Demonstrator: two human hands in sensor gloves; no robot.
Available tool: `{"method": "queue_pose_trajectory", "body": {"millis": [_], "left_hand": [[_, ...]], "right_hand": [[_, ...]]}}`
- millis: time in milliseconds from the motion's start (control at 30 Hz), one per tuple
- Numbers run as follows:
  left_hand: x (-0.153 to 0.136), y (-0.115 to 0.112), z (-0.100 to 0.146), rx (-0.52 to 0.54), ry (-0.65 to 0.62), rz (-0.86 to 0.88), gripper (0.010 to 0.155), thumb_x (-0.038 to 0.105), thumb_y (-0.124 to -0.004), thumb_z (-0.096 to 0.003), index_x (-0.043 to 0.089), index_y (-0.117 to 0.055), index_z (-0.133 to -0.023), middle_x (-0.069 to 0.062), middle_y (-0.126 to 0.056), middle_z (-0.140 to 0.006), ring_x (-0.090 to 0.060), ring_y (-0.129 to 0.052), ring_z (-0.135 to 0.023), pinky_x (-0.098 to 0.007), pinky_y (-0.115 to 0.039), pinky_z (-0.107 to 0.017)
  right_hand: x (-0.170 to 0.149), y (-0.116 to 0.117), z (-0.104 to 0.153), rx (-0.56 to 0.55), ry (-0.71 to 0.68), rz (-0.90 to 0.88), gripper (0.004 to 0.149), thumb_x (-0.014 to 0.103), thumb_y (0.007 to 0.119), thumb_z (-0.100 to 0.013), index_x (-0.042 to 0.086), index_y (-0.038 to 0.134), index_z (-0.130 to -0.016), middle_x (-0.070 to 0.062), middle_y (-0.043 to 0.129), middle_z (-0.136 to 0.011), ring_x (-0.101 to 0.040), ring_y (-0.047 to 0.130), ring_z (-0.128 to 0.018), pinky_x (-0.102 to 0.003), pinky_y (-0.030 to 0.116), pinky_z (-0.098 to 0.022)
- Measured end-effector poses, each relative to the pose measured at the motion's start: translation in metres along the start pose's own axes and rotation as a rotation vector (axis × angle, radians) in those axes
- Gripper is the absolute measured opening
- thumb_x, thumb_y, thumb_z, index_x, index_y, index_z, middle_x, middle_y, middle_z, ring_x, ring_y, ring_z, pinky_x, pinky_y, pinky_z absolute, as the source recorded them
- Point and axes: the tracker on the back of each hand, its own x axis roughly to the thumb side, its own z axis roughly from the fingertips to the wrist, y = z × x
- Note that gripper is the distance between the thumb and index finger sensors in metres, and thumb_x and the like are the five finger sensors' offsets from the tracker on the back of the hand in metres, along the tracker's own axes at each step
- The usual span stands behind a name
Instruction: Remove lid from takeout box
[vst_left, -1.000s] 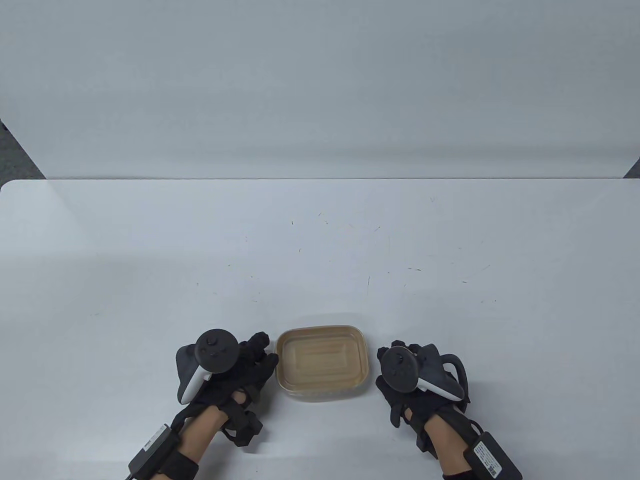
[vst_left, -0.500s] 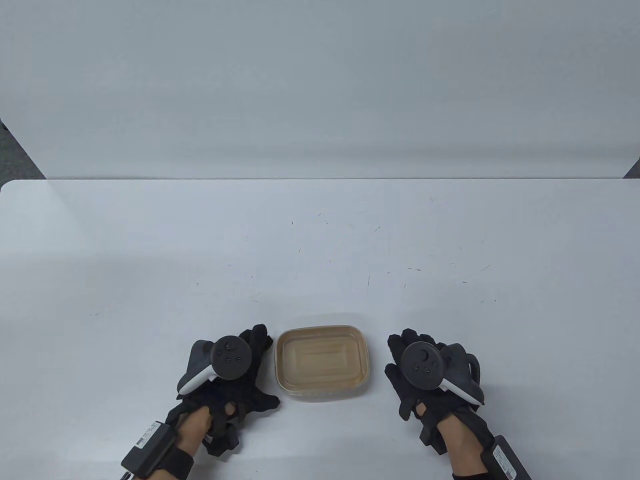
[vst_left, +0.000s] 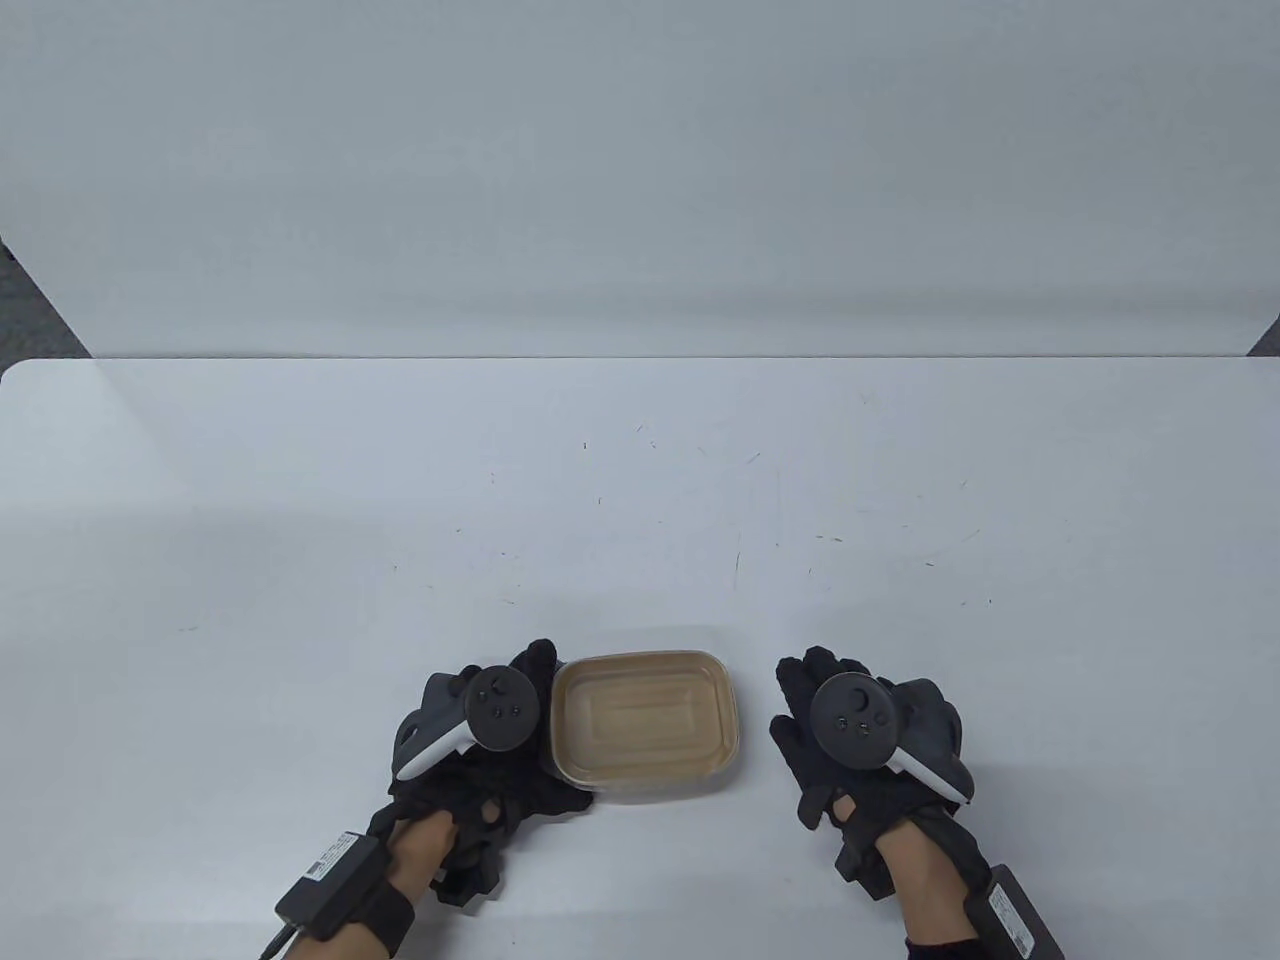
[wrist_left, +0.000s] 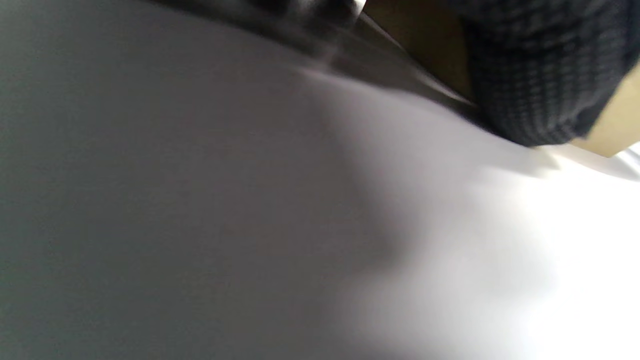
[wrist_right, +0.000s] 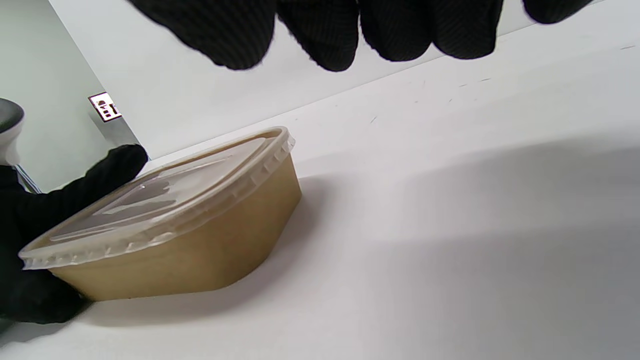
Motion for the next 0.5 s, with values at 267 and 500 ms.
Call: {"method": "queue_pose_trajectory", "body": {"millis": [267, 500], "left_hand": [[0.0, 0.001, 0.0, -0.009, -0.002, 0.005, 0.14, 0.067, -0.095, -0.0293, 0.029, 0.023, -0.094, 0.015, -0.025, -0.124, -0.016, -0.013, -0.123, -0.065, -0.01, -0.081], [0.0, 0.001, 0.001, -0.015, -0.003, 0.013, 0.139, 0.066, -0.095, -0.0298, 0.029, 0.023, -0.095, 0.015, -0.025, -0.124, -0.016, -0.014, -0.123, -0.065, -0.009, -0.081]], "right_hand": [[0.051, -0.057, 0.011, -0.292, -0.19, 0.109, 0.064, 0.037, 0.074, -0.048, 0.002, 0.066, -0.101, -0.03, 0.067, -0.102, -0.058, 0.076, -0.08, -0.07, 0.071, -0.056], [0.129, -0.012, 0.004, -0.157, -0.404, 0.417, 0.06, 0.04, 0.074, -0.048, 0.004, 0.075, -0.096, -0.027, 0.082, -0.088, -0.047, 0.09, -0.059, -0.058, 0.083, -0.041]]}}
